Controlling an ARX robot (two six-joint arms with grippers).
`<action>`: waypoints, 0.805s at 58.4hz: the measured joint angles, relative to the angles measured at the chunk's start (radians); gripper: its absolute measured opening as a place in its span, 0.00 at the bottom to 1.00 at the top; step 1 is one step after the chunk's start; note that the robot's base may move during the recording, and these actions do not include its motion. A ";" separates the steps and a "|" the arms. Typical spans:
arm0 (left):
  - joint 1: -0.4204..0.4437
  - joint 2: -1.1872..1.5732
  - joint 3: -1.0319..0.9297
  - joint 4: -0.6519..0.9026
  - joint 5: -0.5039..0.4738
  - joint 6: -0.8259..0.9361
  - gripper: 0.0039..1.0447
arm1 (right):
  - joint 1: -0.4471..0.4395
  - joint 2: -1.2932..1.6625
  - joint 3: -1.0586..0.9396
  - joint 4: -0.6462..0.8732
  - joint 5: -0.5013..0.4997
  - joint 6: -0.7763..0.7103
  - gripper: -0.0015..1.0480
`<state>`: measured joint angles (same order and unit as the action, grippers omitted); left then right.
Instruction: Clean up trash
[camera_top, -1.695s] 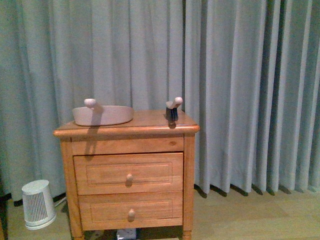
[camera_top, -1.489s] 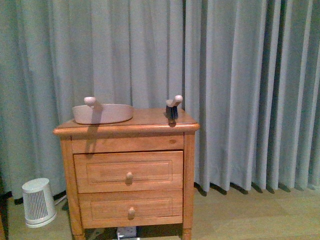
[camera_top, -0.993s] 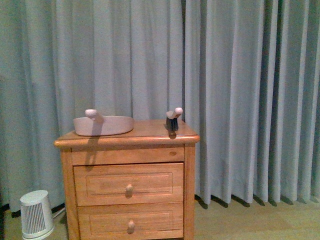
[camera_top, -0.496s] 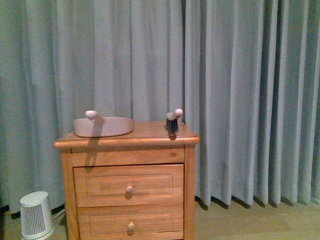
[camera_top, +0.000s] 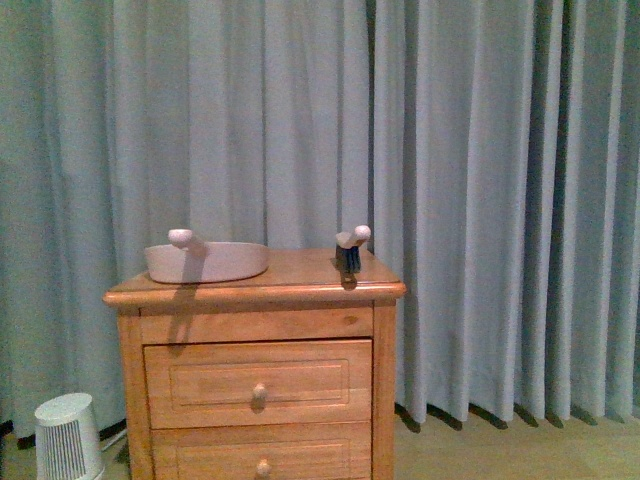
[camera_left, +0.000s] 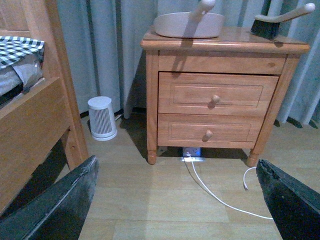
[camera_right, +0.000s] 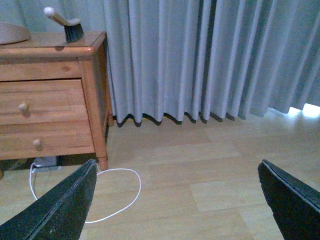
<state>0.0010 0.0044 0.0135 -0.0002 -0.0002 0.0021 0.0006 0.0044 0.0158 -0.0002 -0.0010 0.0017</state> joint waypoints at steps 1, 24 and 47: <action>0.000 0.000 0.000 0.000 0.000 0.000 0.93 | 0.000 0.000 0.000 0.000 0.000 0.000 0.93; 0.000 0.000 0.000 0.000 0.001 0.000 0.93 | 0.000 0.000 0.000 0.000 0.000 0.000 0.93; 0.000 0.000 0.000 0.000 0.000 0.000 0.93 | 0.000 0.000 0.000 0.000 0.000 0.000 0.93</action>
<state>0.0010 0.0044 0.0135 -0.0002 -0.0002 0.0021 0.0006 0.0048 0.0158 -0.0002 -0.0013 0.0017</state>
